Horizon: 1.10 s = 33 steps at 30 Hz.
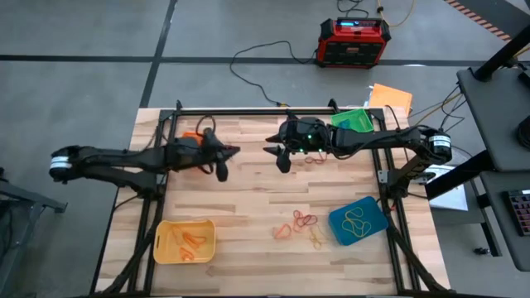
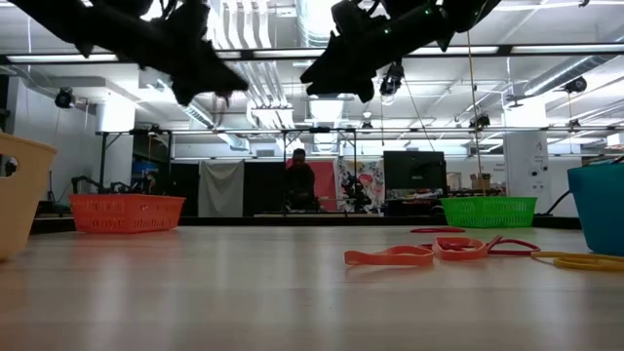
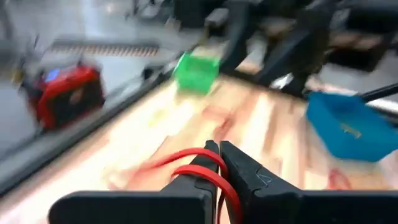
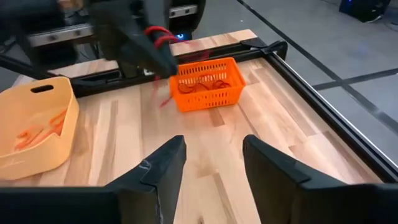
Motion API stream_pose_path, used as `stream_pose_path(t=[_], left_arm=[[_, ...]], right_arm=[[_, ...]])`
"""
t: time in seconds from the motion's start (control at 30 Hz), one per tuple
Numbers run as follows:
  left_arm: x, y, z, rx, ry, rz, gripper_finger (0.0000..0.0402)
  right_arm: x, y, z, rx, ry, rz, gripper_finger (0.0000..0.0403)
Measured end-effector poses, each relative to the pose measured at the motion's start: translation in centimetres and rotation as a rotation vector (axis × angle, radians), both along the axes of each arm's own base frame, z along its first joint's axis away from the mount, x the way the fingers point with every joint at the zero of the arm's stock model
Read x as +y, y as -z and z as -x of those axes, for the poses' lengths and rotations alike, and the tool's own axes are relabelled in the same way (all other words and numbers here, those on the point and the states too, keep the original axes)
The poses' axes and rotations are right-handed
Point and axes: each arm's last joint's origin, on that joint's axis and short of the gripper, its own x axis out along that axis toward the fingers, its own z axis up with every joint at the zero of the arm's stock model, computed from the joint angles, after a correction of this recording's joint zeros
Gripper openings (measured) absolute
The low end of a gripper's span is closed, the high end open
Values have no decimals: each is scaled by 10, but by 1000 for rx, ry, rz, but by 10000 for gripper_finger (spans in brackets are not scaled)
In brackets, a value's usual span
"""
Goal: Sort rubber bands into baskets
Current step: Put the red rubber band into the orange bin
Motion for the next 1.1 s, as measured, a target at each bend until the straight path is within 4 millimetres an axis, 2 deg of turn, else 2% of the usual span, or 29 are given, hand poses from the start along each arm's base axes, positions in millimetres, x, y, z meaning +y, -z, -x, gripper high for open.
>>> stream_pose_path(t=[0.1,0.23,0.37,0.53,0.67,0.87,1.1], left_arm=[[13,4,20,85,-107,104,0],[31,20,46,269,-301,271,0],[44,26,58,386,-438,376,0],[54,22,58,533,-533,364,0],[63,25,57,739,-666,324,0],[74,40,46,868,-619,316,0],[80,57,42,967,-699,282,3]], right_arm=[[0,1,0,9,-1,2,160],[0,2,0,16,-2,5,158],[0,2,0,19,-6,13,155],[0,3,0,23,-5,12,158],[1,8,2,37,-2,-2,159],[1,14,3,55,-1,-10,155],[1,14,3,54,4,-22,162]])
